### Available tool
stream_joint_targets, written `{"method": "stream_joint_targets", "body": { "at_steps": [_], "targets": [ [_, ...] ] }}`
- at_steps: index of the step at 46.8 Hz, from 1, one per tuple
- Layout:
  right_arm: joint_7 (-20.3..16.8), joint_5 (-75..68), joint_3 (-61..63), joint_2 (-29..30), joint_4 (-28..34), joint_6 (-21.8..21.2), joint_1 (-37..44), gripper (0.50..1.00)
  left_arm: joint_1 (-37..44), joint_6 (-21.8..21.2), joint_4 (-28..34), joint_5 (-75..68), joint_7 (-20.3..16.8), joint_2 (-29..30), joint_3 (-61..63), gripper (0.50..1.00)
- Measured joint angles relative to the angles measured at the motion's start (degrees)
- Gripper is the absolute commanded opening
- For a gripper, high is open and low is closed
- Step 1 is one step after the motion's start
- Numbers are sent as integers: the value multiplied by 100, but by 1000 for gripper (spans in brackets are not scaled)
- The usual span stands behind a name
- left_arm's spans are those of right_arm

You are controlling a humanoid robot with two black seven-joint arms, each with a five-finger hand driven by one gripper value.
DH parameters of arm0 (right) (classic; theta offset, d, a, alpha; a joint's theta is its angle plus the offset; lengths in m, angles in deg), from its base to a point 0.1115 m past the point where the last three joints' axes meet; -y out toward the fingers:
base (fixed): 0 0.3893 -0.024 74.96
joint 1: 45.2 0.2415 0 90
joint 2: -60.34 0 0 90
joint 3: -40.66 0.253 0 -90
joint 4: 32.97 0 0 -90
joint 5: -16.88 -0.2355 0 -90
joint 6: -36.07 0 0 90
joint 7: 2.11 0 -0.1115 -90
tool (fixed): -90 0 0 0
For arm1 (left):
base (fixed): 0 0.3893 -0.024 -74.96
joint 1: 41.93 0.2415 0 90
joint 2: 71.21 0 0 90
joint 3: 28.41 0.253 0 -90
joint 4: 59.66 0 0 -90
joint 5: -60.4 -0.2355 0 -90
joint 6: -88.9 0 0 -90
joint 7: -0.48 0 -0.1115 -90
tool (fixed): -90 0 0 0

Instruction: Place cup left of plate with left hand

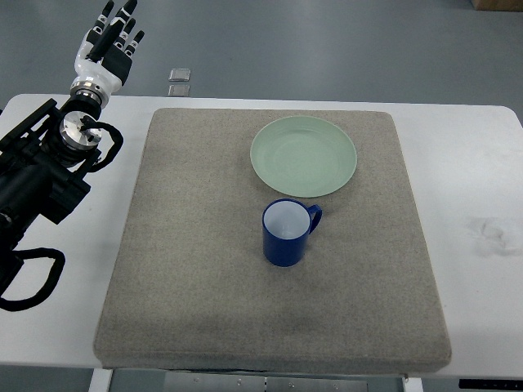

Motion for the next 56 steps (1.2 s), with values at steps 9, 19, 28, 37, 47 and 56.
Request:
{"method": "stream_joint_targets", "body": {
  "at_steps": [9,19,28,37,47,56],
  "targets": [
    [0,0,0,0,0,-4,0,932,9,-12,2,-16,-127,-52,13,996],
    [0,1,0,0,0,1,0,932,-5,-7,4,-17,-141,12,68,996],
    [0,1,0,0,-2,2,0,932,-23,61,1,-9,-141,15,68,996],
    [0,0,0,0,0,0,0,932,-17,61,0,-9,-141,28,68,996],
    [0,0,0,0,-1,0,0,932,45,61,-2,-9,-141,26,71,996],
    [0,1,0,0,1,1,0,932,78,134,-92,-23,-101,161,211,996]
  ]
}}
